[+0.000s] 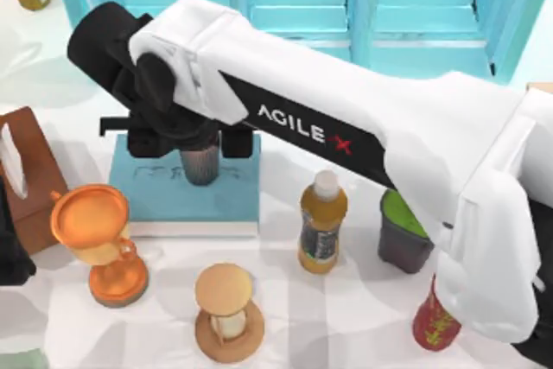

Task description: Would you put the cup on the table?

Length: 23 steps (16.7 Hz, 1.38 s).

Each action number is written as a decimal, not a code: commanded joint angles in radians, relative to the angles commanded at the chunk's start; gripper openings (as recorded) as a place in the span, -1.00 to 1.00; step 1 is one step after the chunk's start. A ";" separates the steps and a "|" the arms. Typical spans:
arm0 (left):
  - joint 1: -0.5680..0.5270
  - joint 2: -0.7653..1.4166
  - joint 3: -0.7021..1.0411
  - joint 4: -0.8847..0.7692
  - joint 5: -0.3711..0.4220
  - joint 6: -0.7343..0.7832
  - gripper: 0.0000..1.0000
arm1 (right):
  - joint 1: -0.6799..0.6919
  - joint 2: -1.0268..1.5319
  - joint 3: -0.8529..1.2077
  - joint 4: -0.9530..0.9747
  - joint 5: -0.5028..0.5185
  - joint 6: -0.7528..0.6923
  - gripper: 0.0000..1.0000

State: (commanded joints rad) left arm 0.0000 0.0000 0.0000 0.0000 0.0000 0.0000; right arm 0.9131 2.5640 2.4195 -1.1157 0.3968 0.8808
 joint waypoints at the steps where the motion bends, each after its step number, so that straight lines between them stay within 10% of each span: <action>1: 0.000 0.000 0.000 0.000 0.000 0.000 1.00 | 0.000 0.000 0.000 0.000 0.000 0.000 -1.00; 23: 0.000 0.000 0.000 0.000 0.000 0.000 1.00 | 0.002 0.144 0.481 -0.332 0.001 -0.001 -1.00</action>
State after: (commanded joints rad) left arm 0.0000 0.0000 0.0000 0.0000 0.0000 0.0000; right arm 0.9151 2.7083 2.9001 -1.4476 0.3982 0.8795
